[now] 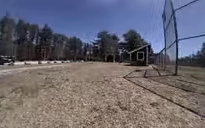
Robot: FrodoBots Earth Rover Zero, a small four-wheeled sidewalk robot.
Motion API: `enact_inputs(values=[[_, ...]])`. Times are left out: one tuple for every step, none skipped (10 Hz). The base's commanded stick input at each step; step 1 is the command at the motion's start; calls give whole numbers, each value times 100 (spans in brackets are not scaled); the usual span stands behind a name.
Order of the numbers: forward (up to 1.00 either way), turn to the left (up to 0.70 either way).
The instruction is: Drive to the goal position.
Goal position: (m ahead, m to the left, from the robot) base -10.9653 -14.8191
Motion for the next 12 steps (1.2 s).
enact_inputs(values=[[70, 35], [70, 35], [70, 35], [70, 35], [70, 35], [70, 35], [70, 35], [70, 35], [70, 32], [70, 5], [70, 0], [70, 0]])
